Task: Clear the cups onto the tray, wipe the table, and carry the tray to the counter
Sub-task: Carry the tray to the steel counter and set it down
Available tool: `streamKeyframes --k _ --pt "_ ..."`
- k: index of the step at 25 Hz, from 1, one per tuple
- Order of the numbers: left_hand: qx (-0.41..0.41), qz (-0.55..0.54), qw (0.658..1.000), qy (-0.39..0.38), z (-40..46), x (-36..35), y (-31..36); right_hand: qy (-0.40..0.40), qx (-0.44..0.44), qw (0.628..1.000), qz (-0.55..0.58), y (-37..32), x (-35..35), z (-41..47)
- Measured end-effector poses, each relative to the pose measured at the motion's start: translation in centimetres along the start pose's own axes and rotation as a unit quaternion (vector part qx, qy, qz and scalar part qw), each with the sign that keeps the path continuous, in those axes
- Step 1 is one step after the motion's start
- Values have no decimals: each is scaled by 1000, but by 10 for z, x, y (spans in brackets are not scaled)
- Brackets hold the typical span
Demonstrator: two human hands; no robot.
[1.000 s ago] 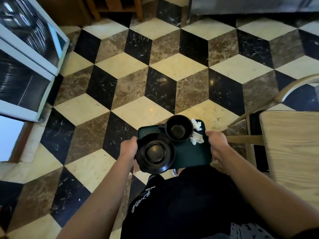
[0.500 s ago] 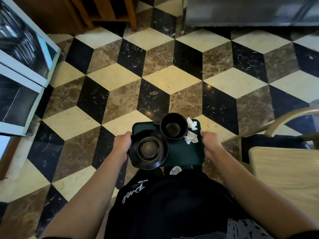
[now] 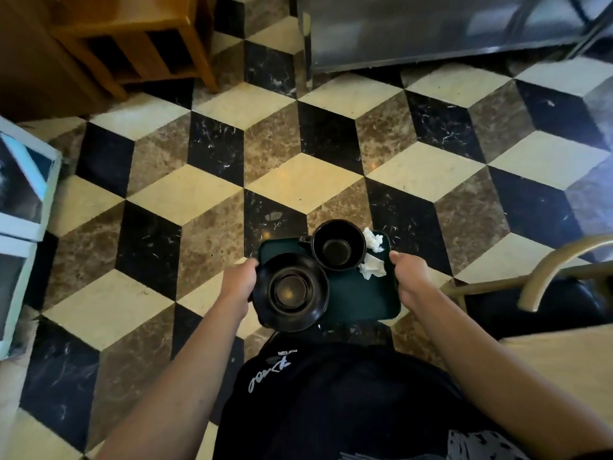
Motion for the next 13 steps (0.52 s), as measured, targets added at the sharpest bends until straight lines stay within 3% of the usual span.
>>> streamKeyframes --k 13 --pt "-9 75 995 -68 115 -38 157 62 5 997 39 -128 -80 59"
Point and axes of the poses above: each hand's wrist, its own z-axis towards the middle knuckle, its own x-axis out of the back of the hand, y = z × x, the point moved 5 cm from there along z, towards the middle knuckle, and after that the axes turned 5 degrees about -x, right-handed, at the moved point
